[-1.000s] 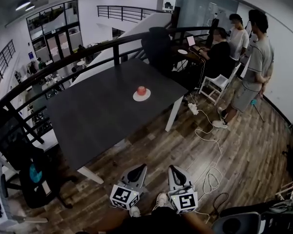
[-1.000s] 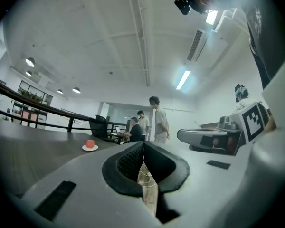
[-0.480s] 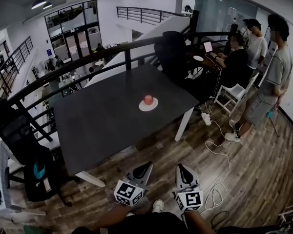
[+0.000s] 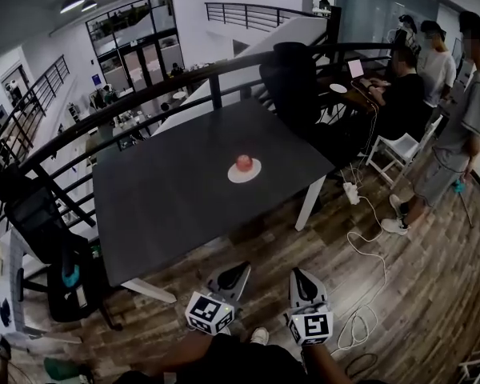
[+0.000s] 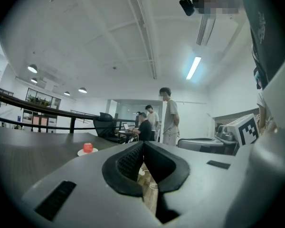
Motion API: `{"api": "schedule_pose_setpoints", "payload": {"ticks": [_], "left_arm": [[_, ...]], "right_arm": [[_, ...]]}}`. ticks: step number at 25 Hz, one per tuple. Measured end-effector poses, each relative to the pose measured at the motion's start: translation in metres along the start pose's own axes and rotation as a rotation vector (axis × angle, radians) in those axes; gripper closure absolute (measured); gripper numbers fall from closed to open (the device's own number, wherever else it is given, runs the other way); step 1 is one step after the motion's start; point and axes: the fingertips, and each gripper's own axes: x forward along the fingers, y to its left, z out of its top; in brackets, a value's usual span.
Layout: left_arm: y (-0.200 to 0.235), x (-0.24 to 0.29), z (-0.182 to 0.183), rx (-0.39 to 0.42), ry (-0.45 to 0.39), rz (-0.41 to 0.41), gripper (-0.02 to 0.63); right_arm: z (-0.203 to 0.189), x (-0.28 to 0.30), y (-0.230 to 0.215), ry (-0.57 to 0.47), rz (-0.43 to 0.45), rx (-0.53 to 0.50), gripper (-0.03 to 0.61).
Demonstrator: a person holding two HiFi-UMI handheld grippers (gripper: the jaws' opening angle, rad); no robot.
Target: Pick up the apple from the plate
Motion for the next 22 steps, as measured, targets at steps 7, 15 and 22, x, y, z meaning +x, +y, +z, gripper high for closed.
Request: {"api": "schedule_pose_setpoints", "payload": {"ticks": [7, 15, 22], "left_arm": [[0.019, 0.025, -0.009, 0.000, 0.028, 0.030, 0.591], [0.055, 0.061, -0.013, -0.004, 0.028, 0.030, 0.591], [0.108, 0.099, -0.006, -0.023, 0.021, 0.034, 0.591]], "right_arm": [[-0.002, 0.033, -0.020, -0.041, 0.025, 0.031, 0.554], [-0.011, 0.080, -0.039, -0.001, 0.038, -0.012, 0.554], [-0.003, 0.149, -0.044, -0.010, 0.074, -0.020, 0.554]]}}
